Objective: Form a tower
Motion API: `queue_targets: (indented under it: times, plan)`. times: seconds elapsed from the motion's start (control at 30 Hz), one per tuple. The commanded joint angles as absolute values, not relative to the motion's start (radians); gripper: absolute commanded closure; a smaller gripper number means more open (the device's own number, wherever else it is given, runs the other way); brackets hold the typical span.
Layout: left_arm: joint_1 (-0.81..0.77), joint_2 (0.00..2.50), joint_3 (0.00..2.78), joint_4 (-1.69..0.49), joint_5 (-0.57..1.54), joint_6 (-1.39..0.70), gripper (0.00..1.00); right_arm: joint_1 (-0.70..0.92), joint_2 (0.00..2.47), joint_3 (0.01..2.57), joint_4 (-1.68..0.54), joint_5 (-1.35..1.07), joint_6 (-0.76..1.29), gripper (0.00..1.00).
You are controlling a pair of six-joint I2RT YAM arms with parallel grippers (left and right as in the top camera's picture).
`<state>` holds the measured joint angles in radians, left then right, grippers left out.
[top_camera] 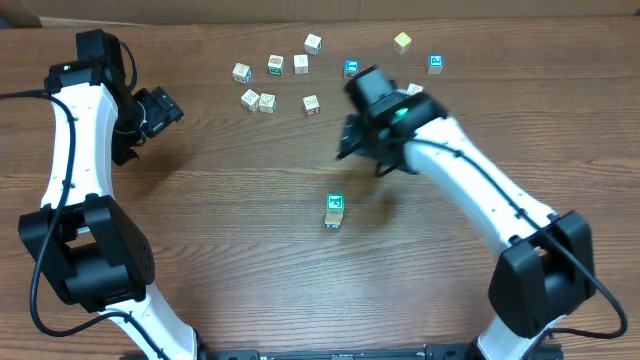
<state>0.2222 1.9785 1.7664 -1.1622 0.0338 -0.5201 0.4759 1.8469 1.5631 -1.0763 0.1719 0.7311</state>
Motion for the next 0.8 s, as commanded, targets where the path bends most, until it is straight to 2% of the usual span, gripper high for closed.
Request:
queue_targets:
  times: [0.0,0.37,0.57,0.77]
  plan:
    - [0.215,1.956,1.785,-1.162,0.034,-0.508,0.00,0.369,1.843,1.559,-1.106,0.213,0.697,0.00]
    - [0.215,1.956,1.785,-1.162,0.034,-0.508,0.00,0.056,1.843,1.559,-1.128,0.277,0.699,0.00]
    - [0.215,1.956,1.785,-1.153,0.036,-0.523,0.01,-0.042,1.843,1.559,-1.103,0.269,0.699,0.00]
    - [0.215,1.956,1.785,-1.016,0.052,-0.563,0.01,-0.063,1.843,1.559,-1.101,0.269,0.699,0.00]
